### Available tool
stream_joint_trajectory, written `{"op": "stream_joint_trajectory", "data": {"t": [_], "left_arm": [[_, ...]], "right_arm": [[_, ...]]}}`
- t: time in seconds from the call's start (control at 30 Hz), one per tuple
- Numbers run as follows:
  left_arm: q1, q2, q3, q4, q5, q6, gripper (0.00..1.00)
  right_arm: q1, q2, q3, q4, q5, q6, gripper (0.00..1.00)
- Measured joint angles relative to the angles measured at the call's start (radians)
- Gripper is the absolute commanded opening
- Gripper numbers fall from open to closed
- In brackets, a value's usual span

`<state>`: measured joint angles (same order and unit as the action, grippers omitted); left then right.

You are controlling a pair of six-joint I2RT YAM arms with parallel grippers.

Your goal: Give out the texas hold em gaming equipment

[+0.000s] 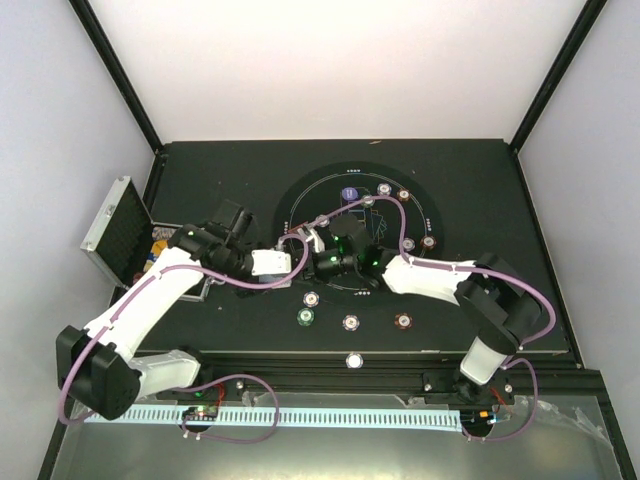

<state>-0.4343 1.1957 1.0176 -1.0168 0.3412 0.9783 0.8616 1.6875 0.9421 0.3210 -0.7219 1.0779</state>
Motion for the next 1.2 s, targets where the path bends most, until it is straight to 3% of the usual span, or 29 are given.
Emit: {"op": "stream_joint_trajectory", "data": {"t": [0.2,0.23,0.27,0.3,0.33,0.4,0.67,1.0,1.2], "left_arm": [[0.000,-0.027,-0.012,0.017,0.003,-0.016,0.06],[0.000,-0.029,-0.012,0.019,0.003,-0.017,0.17],[0.000,-0.031,-0.013,0.020,0.003,-0.019,0.45],[0.000,-0.032,-0.013,0.022,0.003,-0.021,0.67],[0.000,-0.032,-0.013,0.023,0.005,-0.022,0.79],[0.000,-0.032,-0.013,0.021,0.010,-0.024,0.87],[0.000,-0.037,-0.012,0.023,0.058,-0.037,0.81],[0.000,-0.037,-0.012,-0.010,0.109,-0.024,0.86],[0.002,-0.037,-0.012,-0.007,0.127,-0.025,0.78]], "right_arm": [[-0.003,-0.010,-0.033,0.111,-0.025,0.086,0.01],[-0.003,-0.010,-0.037,0.122,-0.029,0.094,0.01],[-0.004,-0.010,-0.038,0.129,-0.031,0.103,0.01],[-0.004,-0.010,-0.039,0.135,-0.033,0.111,0.01],[-0.005,-0.010,-0.041,0.142,-0.034,0.117,0.01],[-0.005,-0.010,-0.051,0.164,-0.038,0.136,0.01],[-0.005,-0.010,-0.092,0.167,-0.037,0.167,0.01],[-0.005,-0.009,-0.105,0.235,-0.042,0.214,0.01],[-0.005,-0.009,-0.130,0.306,-0.049,0.259,0.01]]}}
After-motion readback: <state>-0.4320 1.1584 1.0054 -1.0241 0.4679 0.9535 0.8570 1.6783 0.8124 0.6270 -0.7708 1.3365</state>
